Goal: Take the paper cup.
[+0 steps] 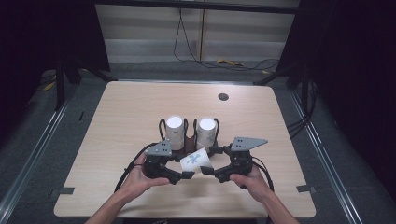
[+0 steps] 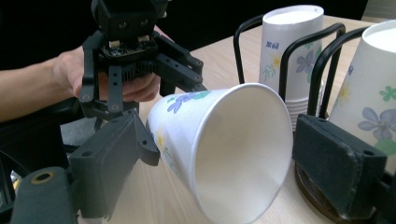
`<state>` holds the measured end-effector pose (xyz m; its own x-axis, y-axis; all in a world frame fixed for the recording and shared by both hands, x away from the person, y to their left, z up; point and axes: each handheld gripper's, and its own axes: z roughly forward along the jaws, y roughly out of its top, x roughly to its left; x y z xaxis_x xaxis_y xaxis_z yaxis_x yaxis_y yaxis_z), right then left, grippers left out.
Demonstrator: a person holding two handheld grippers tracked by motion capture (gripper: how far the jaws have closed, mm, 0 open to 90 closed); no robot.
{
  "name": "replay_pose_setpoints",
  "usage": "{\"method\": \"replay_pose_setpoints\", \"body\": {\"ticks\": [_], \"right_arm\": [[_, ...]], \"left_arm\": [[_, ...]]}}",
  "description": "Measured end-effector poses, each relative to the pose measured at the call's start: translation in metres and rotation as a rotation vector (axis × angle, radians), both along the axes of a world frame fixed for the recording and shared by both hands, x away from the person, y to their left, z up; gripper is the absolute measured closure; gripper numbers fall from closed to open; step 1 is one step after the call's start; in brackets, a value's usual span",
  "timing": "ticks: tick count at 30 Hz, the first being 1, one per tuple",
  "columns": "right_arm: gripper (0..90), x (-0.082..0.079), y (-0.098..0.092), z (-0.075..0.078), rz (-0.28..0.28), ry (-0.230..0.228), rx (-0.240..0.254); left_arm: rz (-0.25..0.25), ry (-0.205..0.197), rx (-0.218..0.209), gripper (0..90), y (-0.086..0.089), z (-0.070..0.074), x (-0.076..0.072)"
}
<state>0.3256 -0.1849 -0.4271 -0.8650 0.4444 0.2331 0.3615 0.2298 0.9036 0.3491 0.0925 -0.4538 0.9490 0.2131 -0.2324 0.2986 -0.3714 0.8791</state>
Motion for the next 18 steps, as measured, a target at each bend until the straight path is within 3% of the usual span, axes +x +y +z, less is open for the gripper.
{"method": "replay_pose_setpoints", "body": {"ticks": [11,18], "right_arm": [[13.8,0.0047,-0.0042,0.0017,-0.023,0.019,0.095],[13.6,0.006,-0.0033,0.0003,-0.013,0.033,0.118]], "left_arm": [[0.01,-0.029,-0.037,35.0,-0.0018,0.0035,-0.0037],[0.004,-0.033,-0.049,34.9,-0.0025,0.0048,-0.0051]]}}
